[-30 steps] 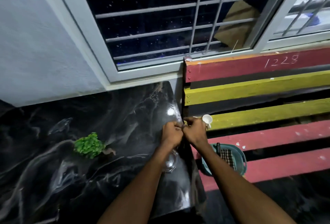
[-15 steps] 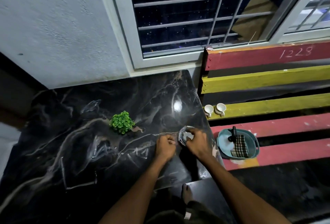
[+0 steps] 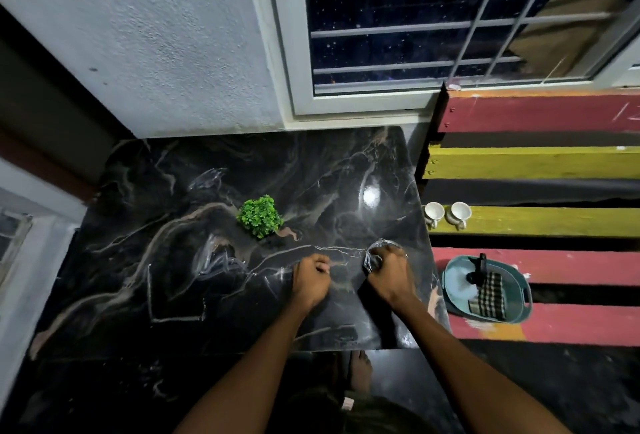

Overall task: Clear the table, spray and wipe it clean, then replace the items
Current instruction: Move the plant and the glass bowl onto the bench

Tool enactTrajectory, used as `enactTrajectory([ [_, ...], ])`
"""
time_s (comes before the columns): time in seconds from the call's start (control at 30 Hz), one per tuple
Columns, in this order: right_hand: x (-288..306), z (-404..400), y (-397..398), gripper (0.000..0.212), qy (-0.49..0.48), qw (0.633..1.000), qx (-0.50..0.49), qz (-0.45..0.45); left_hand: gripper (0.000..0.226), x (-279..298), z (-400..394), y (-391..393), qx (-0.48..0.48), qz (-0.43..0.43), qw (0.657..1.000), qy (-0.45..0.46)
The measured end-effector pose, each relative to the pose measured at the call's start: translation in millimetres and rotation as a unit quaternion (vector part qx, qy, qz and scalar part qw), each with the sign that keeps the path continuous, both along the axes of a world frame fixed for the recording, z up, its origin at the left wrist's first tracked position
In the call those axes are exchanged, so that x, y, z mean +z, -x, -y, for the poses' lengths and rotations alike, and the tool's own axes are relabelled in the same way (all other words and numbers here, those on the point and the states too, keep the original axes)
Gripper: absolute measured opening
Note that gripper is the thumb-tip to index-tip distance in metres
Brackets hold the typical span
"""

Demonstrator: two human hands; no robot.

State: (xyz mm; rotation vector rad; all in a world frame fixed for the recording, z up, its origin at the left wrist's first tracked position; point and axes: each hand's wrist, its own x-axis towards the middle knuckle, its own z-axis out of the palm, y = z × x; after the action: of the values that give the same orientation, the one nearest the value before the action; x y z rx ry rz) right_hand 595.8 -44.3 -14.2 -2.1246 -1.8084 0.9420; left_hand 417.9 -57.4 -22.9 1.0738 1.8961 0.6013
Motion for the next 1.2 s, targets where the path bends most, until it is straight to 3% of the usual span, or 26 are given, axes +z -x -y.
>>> enactTrajectory([
  [0.13, -8, -5, -3, 0.048, -0.025, 0.996, -0.014, 0.088, 0.029, 0, -9, 27, 0.073, 0.007, 0.997, -0.007],
  [0.3, -12, -11, -12, 0.046, -0.01, 0.989, -0.012, 0.144, 0.023, 4, -14, 73, 0.182, -0.056, 0.98, -0.058],
  [0.47, -9, -16, -12, 0.054, 0.0, 0.986, -0.043, 0.161, 0.05, 6, -40, 107, 0.25, -0.05, 0.966, -0.052],
  [0.6, -9, -14, -5, 0.08, 0.066, 0.985, -0.054, 0.152, 0.071, 5, -56, 130, 0.232, -0.044, 0.97, -0.06],
  [0.73, -16, -11, 5, 0.092, 0.109, 0.985, -0.064, 0.115, 0.093, -2, -63, 147, 0.138, -0.027, 0.989, -0.046],
  [0.87, -15, -12, 12, 0.097, 0.104, 0.984, -0.065, 0.131, 0.091, -5, -66, 151, 0.084, -0.014, 0.993, -0.079],
  [1.0, -13, -11, 21, 0.12, 0.123, 0.979, -0.054, 0.157, 0.095, -5, -73, 152, 0.076, 0.002, 0.993, -0.09],
  [1.2, -13, -9, 23, 0.116, 0.109, 0.979, -0.099, 0.138, 0.05, -11, -83, 150, 0.078, -0.035, 0.995, -0.057],
])
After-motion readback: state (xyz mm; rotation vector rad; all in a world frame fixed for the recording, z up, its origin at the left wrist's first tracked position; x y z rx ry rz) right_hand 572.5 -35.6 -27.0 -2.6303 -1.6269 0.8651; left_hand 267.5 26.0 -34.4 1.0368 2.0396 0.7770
